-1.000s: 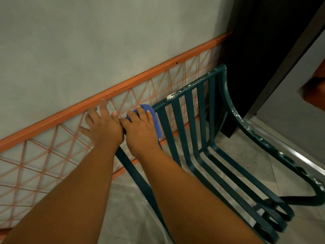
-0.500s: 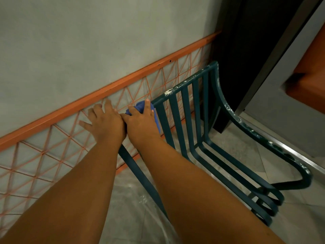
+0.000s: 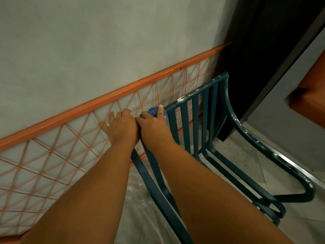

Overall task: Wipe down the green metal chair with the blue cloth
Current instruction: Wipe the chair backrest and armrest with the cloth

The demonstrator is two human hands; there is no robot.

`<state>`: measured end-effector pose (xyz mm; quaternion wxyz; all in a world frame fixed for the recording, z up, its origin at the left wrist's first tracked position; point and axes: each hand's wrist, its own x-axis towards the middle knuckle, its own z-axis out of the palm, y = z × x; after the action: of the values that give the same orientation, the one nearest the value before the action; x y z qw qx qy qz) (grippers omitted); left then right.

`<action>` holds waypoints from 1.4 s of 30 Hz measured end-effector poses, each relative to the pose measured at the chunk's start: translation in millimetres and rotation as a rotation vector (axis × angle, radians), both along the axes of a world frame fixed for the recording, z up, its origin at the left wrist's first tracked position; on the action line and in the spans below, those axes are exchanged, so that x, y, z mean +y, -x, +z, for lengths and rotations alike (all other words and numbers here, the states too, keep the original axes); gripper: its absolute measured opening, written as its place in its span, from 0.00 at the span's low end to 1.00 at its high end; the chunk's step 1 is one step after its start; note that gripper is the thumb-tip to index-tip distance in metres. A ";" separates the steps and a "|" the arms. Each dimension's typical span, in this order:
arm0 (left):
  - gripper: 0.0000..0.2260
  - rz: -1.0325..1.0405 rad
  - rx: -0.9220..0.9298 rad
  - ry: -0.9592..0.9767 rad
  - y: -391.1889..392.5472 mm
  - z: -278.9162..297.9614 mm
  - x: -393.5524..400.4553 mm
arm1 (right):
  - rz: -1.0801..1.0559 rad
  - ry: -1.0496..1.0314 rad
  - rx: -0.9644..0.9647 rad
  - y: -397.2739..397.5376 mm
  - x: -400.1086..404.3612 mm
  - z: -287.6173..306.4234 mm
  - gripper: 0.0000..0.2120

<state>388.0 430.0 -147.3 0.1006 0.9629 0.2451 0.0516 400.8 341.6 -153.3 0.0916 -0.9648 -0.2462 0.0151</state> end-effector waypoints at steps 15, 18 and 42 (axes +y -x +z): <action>0.18 0.059 0.002 -0.030 0.4 8.9 -7.7 | 0.123 -0.162 -0.005 -3.0 -44.7 10.5 0.42; 0.17 -0.019 -0.163 0.013 3.6 7.9 -19.9 | 0.177 -0.201 -0.047 1.6 -50.1 0.4 0.38; 0.08 0.040 0.047 -0.151 -43.0 26.6 -97.0 | -0.324 -1.262 0.232 -73.8 -167.6 41.4 0.10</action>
<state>431.0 333.0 -120.7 0.0207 0.9635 0.2622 0.0495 474.6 174.0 -111.9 0.6665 -0.7428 -0.0481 -0.0423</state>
